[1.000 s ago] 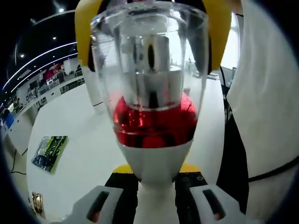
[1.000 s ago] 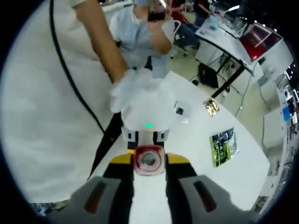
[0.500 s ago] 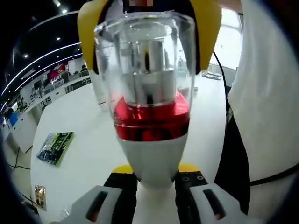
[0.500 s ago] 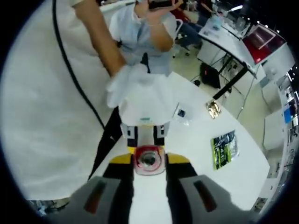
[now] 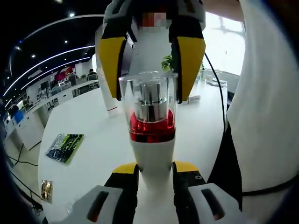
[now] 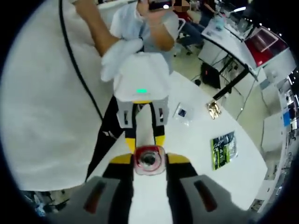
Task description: Arrange the skincare products in the storage area until every visible bottle or jar stands upright without overlapping.
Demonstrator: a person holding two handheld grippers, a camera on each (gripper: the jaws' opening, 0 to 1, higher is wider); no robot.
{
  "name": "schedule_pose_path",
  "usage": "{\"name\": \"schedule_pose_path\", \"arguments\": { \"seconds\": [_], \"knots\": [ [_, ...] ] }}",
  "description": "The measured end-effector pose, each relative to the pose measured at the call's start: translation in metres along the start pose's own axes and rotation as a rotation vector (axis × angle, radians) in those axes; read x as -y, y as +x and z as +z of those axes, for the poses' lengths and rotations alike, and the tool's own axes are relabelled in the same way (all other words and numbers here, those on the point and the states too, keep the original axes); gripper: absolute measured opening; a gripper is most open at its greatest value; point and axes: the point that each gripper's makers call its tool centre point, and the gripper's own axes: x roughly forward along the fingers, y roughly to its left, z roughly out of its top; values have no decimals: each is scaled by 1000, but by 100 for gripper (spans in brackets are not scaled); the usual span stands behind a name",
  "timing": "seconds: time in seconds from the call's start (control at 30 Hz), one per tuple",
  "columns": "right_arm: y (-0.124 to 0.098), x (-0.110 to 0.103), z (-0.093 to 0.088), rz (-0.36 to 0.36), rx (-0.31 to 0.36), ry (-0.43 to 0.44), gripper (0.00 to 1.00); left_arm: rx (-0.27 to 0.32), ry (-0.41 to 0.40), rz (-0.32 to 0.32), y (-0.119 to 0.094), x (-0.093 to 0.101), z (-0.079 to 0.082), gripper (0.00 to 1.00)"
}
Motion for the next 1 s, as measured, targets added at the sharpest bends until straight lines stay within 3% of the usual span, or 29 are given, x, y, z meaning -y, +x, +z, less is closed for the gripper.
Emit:
{"name": "schedule_pose_path", "arguments": {
  "seconds": [0.4,0.67,0.77,1.0],
  "knots": [
    [1,0,1,-9,6,3,24,-25,-29,43,-18,0,-6,35],
    [11,0,-9,-44,-58,-36,27,-10,-87,70,-25,-7,2,42],
    [13,1,-7,-54,-40,-31,27,-7,-104,92,-26,-11,3,43],
    [12,1,-7,-50,6,8,27,-39,-71,65,-15,-3,4,43]
  ]
}}
